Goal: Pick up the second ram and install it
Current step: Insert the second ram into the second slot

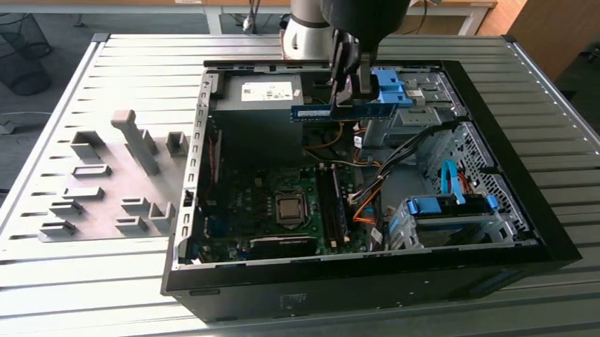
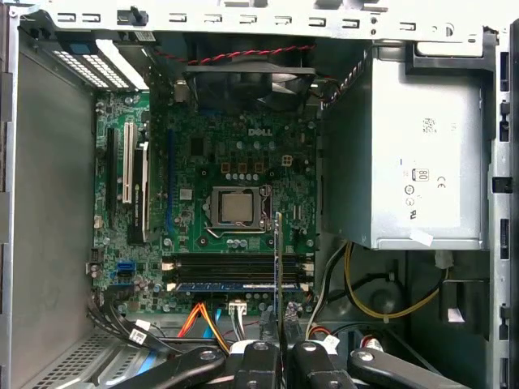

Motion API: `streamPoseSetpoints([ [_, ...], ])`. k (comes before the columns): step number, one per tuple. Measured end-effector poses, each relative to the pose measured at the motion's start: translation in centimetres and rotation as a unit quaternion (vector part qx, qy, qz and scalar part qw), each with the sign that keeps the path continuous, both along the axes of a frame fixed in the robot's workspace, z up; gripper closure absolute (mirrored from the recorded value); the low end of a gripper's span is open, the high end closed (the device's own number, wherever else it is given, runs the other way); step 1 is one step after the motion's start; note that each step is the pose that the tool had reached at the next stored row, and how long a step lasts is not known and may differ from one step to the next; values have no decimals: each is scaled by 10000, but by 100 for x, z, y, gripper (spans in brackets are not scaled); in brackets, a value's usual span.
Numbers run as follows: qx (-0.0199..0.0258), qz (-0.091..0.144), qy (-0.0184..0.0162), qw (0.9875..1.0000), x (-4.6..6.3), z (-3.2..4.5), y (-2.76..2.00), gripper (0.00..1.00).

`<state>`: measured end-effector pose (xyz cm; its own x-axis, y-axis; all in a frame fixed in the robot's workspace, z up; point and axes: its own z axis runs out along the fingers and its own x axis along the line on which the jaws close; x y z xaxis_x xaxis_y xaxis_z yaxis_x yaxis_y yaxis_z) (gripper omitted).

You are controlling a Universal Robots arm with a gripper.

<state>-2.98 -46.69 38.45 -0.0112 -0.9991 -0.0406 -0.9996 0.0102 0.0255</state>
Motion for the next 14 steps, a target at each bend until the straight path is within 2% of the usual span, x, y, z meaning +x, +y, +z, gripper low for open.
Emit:
streamPoseSetpoints([
  [5, -1, -29, 0, 10000, 0, 0, 0, 86],
  [14, -1, -254, 0, 9997, 0, -6, 0, 86],
])
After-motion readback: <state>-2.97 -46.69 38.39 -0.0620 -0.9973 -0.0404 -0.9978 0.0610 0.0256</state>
